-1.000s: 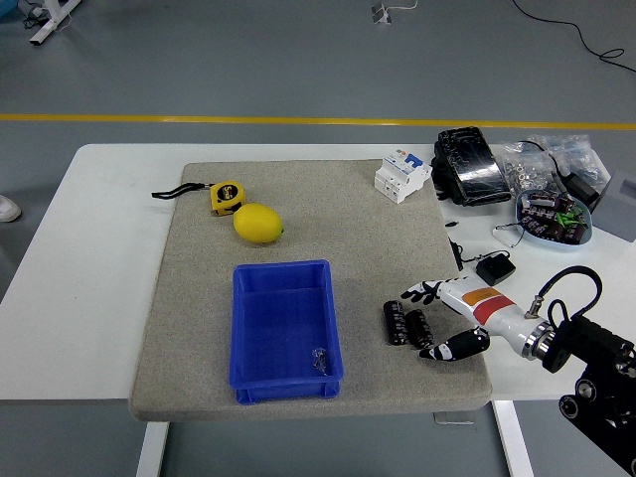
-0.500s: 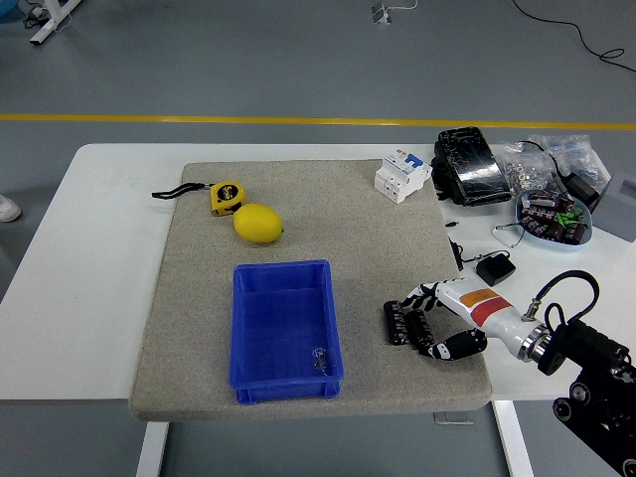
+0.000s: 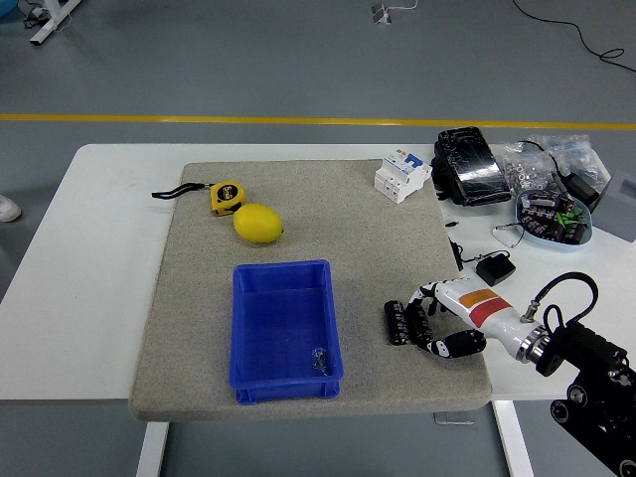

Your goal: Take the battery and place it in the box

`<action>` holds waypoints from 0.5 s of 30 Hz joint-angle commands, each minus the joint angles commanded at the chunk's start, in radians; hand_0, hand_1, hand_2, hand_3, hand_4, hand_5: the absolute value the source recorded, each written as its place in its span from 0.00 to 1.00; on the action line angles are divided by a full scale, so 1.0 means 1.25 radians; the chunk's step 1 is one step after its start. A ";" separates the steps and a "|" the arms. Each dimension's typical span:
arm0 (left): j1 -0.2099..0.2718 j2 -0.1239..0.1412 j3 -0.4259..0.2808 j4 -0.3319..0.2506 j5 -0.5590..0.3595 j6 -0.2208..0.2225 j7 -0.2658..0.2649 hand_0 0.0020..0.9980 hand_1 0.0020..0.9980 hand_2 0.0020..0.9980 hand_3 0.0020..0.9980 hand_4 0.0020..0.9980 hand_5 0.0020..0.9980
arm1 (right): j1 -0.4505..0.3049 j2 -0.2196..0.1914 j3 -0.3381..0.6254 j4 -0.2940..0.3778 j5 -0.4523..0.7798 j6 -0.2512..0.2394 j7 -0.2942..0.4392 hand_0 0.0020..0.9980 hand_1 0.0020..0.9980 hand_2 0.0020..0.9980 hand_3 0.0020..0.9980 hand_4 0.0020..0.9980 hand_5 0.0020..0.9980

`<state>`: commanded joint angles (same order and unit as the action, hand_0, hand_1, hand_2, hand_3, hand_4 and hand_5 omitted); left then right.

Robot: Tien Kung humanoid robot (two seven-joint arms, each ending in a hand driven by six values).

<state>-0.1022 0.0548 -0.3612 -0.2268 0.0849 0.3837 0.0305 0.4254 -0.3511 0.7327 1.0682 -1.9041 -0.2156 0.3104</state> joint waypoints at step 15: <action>0.002 0.002 -0.014 0.000 0.026 -0.002 0.007 0.64 0.66 0.72 0.59 0.66 0.59 | 0.015 -0.001 0.041 0.048 -0.007 0.003 -0.010 0.35 0.45 0.52 0.54 0.69 0.00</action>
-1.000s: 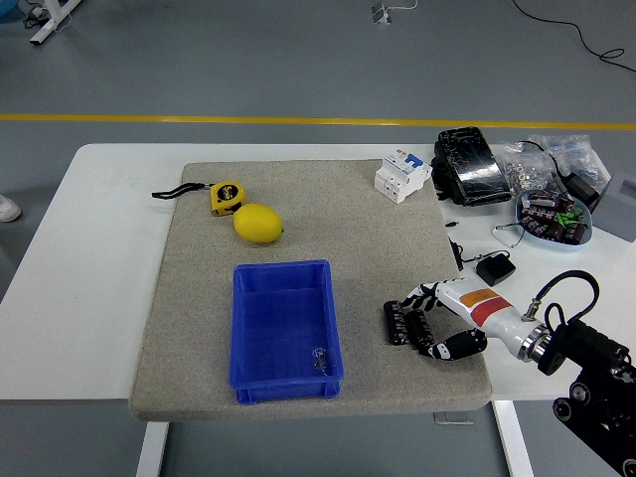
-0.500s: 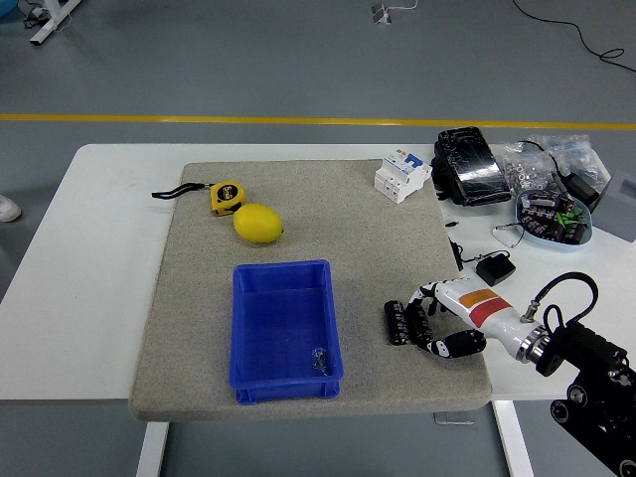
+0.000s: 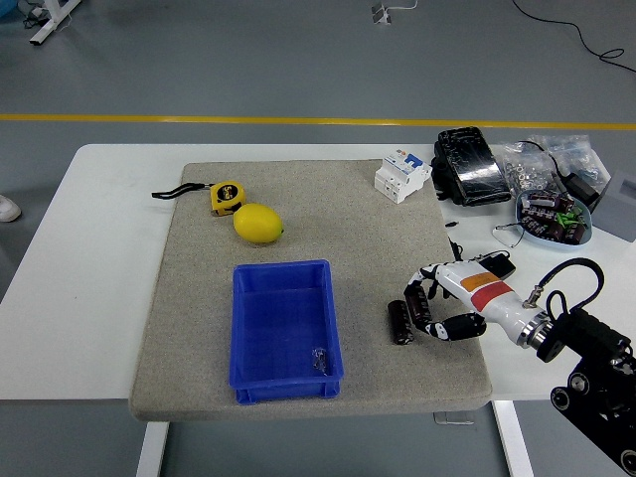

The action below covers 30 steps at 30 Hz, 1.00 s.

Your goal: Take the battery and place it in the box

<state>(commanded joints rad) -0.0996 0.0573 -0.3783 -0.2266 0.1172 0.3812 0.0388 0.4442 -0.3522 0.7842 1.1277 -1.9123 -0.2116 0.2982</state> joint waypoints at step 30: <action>-0.007 0.010 -0.012 0.000 0.033 -0.001 0.011 0.63 0.65 0.70 0.59 0.66 0.59 | 0.208 0.118 -0.128 0.092 -0.075 0.191 -0.053 0.49 0.64 0.91 1.00 1.00 0.23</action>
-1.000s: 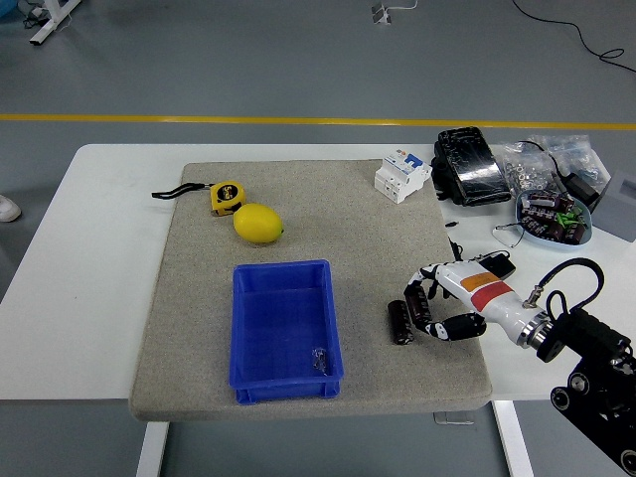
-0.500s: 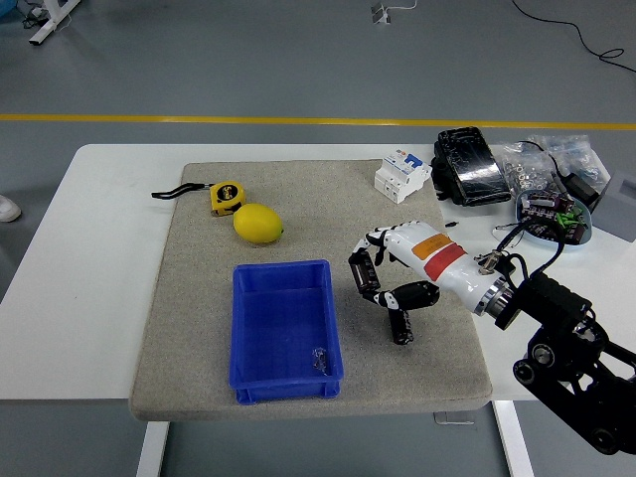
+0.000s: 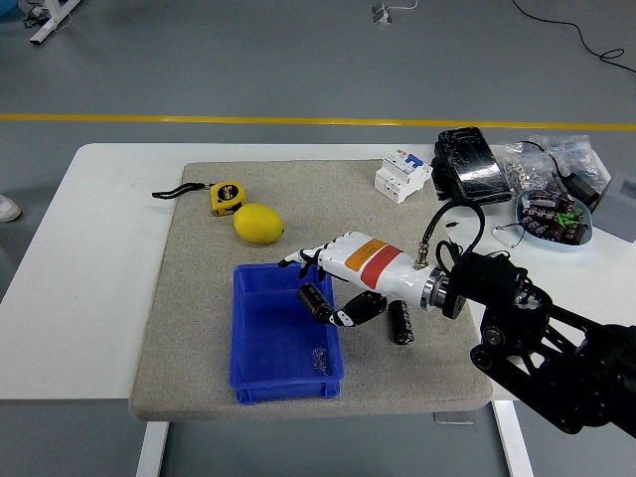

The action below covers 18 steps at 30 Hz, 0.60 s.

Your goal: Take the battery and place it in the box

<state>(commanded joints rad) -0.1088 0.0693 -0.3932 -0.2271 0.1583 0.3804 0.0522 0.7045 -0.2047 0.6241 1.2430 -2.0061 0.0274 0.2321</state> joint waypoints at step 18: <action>0.002 0.000 -0.004 0.001 0.001 0.005 -0.001 0.62 0.64 0.69 0.59 0.66 0.59 | -0.053 -0.042 0.119 0.012 0.021 -0.026 -0.008 0.55 0.63 0.85 1.00 1.00 0.27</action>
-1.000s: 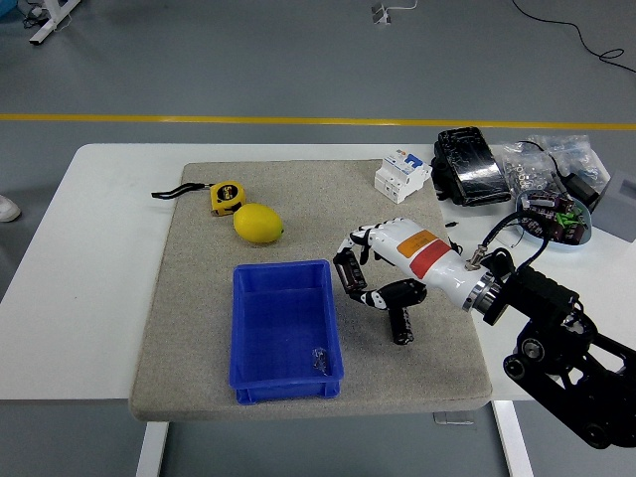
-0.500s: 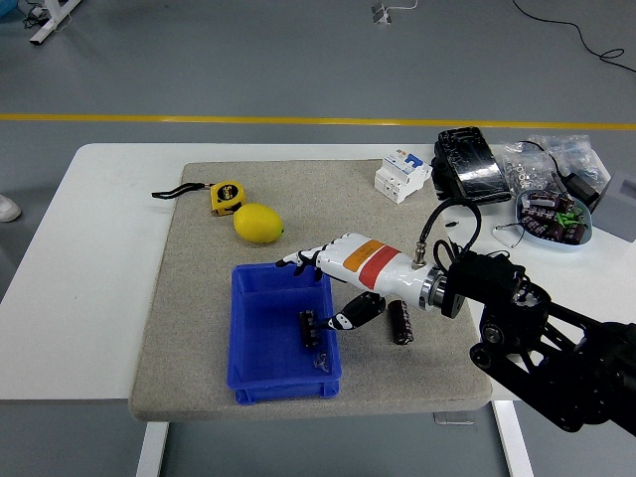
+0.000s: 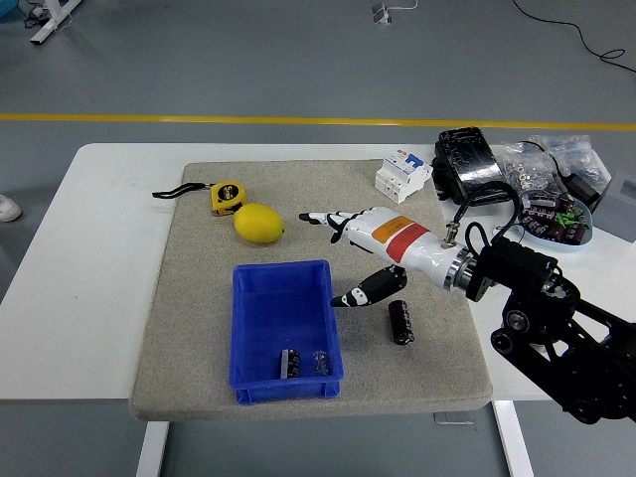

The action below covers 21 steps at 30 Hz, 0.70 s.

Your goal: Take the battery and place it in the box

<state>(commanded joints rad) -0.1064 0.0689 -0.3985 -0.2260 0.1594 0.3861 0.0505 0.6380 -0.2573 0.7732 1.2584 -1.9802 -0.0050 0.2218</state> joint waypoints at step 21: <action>-0.003 -0.003 -0.026 -0.001 0.056 -0.002 0.018 0.61 0.64 0.69 0.59 0.66 0.58 | -0.153 -0.038 0.029 -0.085 0.065 -0.100 0.029 0.72 0.70 0.82 1.00 1.00 0.26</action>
<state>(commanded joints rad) -0.1101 0.0651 -0.4305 -0.2276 0.2291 0.3830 0.0730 0.4468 -0.3047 0.8099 1.1518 -1.8994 -0.1302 0.2587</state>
